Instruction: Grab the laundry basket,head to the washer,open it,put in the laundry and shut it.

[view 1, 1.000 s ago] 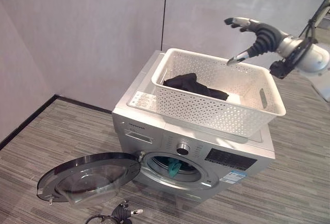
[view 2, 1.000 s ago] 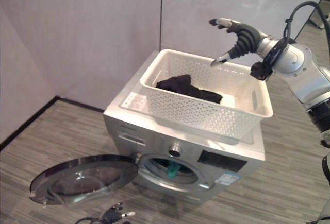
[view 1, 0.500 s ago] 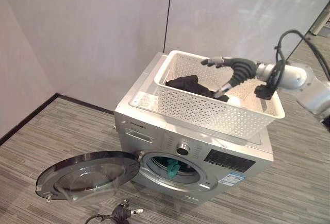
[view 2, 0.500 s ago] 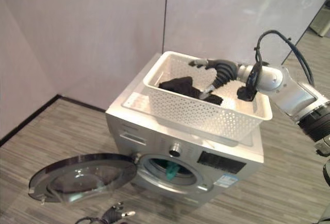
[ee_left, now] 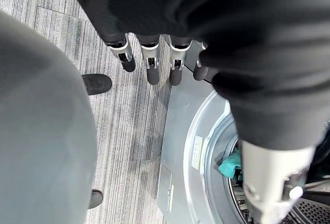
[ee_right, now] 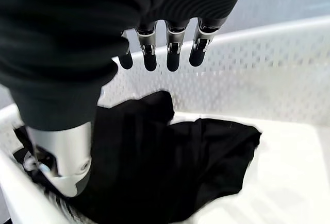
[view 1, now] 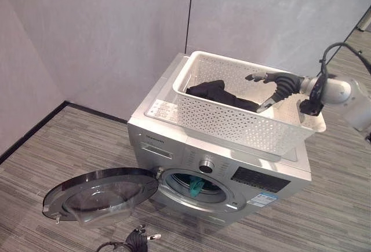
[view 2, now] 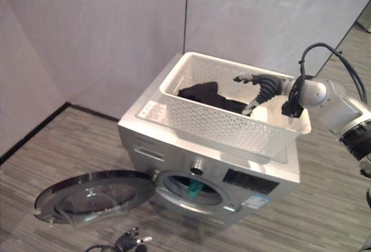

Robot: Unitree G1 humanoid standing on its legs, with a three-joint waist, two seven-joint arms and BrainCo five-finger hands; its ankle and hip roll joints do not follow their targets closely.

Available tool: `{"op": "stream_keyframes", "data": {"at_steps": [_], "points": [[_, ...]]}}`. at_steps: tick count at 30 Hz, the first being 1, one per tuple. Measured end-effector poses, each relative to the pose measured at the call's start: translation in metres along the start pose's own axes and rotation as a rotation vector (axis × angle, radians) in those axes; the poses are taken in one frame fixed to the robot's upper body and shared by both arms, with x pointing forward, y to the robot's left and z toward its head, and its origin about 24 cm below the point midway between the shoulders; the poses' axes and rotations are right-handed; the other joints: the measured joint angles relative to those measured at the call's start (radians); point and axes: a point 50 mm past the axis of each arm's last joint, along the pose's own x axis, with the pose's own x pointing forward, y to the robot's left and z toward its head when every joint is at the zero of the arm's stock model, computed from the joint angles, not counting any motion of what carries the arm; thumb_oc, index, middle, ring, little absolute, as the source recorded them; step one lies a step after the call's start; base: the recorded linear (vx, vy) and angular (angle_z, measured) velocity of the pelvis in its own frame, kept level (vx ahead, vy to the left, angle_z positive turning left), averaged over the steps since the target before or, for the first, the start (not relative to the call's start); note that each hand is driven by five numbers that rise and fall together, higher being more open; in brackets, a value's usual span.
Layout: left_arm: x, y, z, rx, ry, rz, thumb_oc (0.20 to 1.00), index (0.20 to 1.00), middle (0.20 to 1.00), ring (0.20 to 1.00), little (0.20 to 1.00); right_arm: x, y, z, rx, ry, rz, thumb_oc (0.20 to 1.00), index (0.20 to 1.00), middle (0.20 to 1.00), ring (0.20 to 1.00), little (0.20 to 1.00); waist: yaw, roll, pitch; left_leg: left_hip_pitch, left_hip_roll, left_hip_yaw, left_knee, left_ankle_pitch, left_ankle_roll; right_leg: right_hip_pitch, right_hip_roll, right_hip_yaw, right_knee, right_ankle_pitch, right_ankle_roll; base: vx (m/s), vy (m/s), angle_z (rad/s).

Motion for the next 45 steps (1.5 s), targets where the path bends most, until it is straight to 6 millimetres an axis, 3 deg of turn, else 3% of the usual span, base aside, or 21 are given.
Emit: {"op": "stream_keyframes", "data": {"at_steps": [9, 21, 29, 30, 31, 38, 45], "points": [[0.003, 0.004, 0.013, -0.032, -0.041, 0.011, 1.0, 1.0, 1.0, 1.0, 1.0, 0.002, 0.008, -0.001, 0.008, -0.004, 0.015, 1.0, 1.0, 1.0, 1.0, 1.0, 0.027, -0.013, 0.051, -0.042, 0.004, -0.039, 0.0, 0.016, -0.006, -0.017, 0.015, -0.04, 0.0, 0.001, -0.004, -0.02, -0.011, 0.13], [0.006, 0.009, 0.045, 0.001, -0.149, 0.005, 1.0, 1.0, 1.0, 1.0, 1.0, 0.005, -0.016, -0.003, -0.059, 0.062, -0.035, 1.0, 1.0, 1.0, 1.0, 1.0, 0.09, -0.032, 0.123, -0.16, -0.001, -0.124, 0.001, 0.051, -0.013, -0.078, 0.031, -0.119, 0.005, 0.001, -0.006, -0.05, -0.013, 0.19], [0.005, 0.014, 0.057, 0.052, -0.185, 0.004, 1.0, 1.0, 1.0, 1.0, 1.0, 0.006, -0.025, 0.002, -0.109, 0.09, -0.026, 1.0, 1.0, 1.0, 1.0, 1.0, 0.095, -0.057, 0.148, -0.176, -0.003, -0.135, 0.001, 0.054, -0.016, -0.089, 0.033, -0.124, 0.0, 0.001, -0.006, -0.01, -0.007, 0.03], [0.005, 0.014, 0.057, 0.053, -0.185, 0.003, 1.0, 1.0, 1.0, 1.0, 1.0, 0.006, -0.025, 0.003, -0.119, 0.093, -0.025, 0.824, 0.824, 0.824, 0.824, 0.824, 0.095, -0.056, 0.149, -0.176, -0.003, -0.135, 0.001, 0.054, -0.016, -0.088, 0.033, -0.124, 0.0, 0.001, -0.007, 0.0, 0.0, 0.0], [0.005, 0.014, 0.057, 0.053, -0.185, 0.003, 1.0, 1.0, 1.0, 1.0, 1.0, 0.006, -0.026, 0.003, -0.132, 0.097, -0.021, 0.2, 0.2, 0.2, 0.2, 0.2, 0.095, -0.054, 0.15, -0.176, -0.003, -0.135, 0.001, 0.054, -0.016, -0.089, 0.033, -0.124, 0.0, 0.001, -0.007, 0.0, 0.0, 0.0], [0.005, 0.014, 0.057, 0.026, -0.186, 0.003, 1.0, 1.0, 1.0, 1.0, 1.0, 0.001, -0.035, 0.001, -0.144, 0.125, -0.045, 0.2, 0.2, 0.2, 0.2, 0.2, 0.098, -0.05, 0.153, -0.175, -0.006, -0.135, 0.001, 0.054, -0.016, -0.09, 0.029, -0.124, 0.0, 0.001, -0.007, 0.0, 0.004, 0.0], [0.007, 0.008, 0.054, 0.012, -0.169, -0.003, 1.0, 1.0, 1.0, 1.0, 1.0, -0.012, -0.054, -0.017, -0.096, 0.199, -0.162, 0.2, 0.2, 0.2, 0.2, 0.2, 0.101, -0.012, 0.142, -0.168, -0.013, -0.126, 0.001, 0.054, -0.016, -0.084, 0.02, -0.118, 0.009, 0.003, -0.006, 0.01, 0.015, -0.01]]}}
